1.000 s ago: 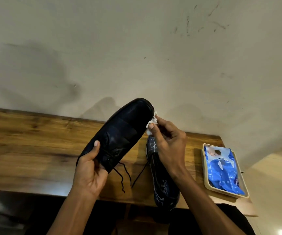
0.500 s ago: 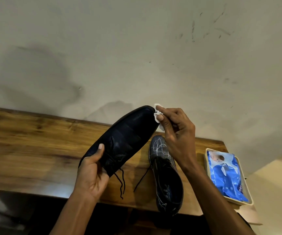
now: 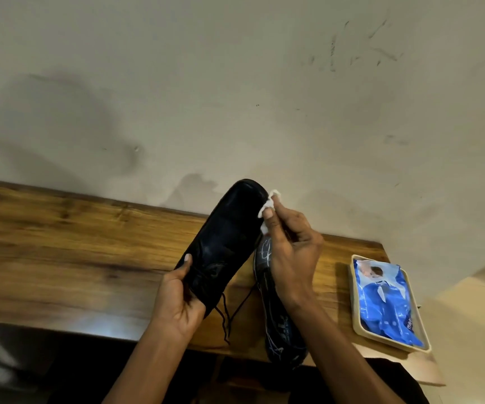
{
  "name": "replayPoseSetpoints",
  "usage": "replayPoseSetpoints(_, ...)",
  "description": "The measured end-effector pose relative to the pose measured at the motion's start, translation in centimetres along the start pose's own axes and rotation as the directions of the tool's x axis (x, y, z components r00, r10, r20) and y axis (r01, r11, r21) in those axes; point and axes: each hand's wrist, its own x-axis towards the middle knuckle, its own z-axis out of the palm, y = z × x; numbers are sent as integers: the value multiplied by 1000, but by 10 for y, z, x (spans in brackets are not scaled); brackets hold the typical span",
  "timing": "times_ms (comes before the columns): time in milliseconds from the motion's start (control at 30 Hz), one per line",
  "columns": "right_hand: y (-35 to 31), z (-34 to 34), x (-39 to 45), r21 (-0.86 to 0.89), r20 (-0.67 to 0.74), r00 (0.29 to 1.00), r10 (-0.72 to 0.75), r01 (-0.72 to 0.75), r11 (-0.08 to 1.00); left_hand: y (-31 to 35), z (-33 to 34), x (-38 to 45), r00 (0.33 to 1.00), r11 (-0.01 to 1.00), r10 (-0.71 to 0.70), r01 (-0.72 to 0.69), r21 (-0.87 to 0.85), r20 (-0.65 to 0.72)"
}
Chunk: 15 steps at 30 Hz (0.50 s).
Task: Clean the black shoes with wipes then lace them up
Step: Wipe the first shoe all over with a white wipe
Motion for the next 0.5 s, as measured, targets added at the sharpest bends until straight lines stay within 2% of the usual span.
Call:
replayPoseSetpoints(100,9,7,-15,10,65,995,70,-71,997,-4,0,3,999,999,-28,27,-43,-32)
replayPoseSetpoints(333,16,6,-24,17,48,983,175,-176,984,-3,-15,9,991,996,-80,82,20,-106)
replayPoseSetpoints(400,15,7,-22,-21,66,984,167,-166,986,-4,-17,9,989,995,-81,88,50,-124)
replayPoseSetpoints(500,9,10,-9,-61,120,990,76,-69,996,-6,-15,9,986,991,-94,106,79,-138)
